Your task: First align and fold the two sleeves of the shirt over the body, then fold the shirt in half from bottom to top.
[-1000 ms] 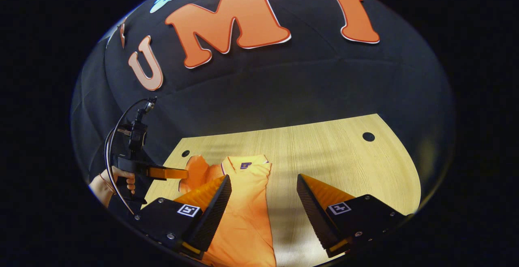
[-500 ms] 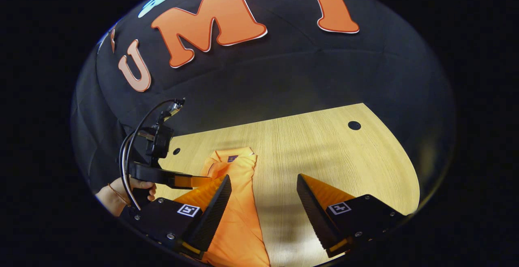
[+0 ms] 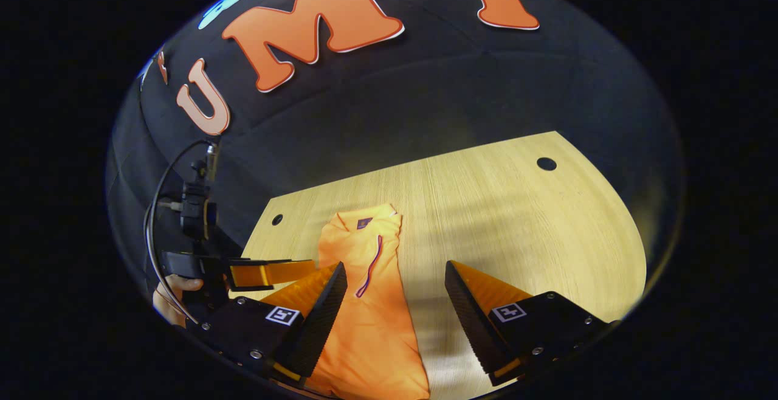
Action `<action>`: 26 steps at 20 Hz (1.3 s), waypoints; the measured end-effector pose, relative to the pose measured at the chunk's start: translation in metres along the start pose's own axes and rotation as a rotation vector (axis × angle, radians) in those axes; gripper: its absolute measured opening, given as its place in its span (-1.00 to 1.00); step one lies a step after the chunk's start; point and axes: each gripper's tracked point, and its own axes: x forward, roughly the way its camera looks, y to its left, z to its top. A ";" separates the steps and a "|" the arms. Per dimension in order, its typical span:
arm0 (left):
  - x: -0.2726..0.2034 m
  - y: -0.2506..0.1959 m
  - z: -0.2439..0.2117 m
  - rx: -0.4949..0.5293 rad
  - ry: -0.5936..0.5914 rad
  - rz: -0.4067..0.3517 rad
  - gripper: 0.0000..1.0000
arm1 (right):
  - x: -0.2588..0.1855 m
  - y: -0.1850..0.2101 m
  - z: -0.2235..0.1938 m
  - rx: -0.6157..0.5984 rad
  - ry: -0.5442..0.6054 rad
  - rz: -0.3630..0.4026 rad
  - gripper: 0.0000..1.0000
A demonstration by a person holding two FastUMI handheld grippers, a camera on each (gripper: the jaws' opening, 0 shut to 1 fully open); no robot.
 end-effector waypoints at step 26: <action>-0.073 0.057 -0.318 -0.005 0.441 0.340 0.95 | -0.041 -0.011 -0.313 -0.257 0.726 -0.262 0.99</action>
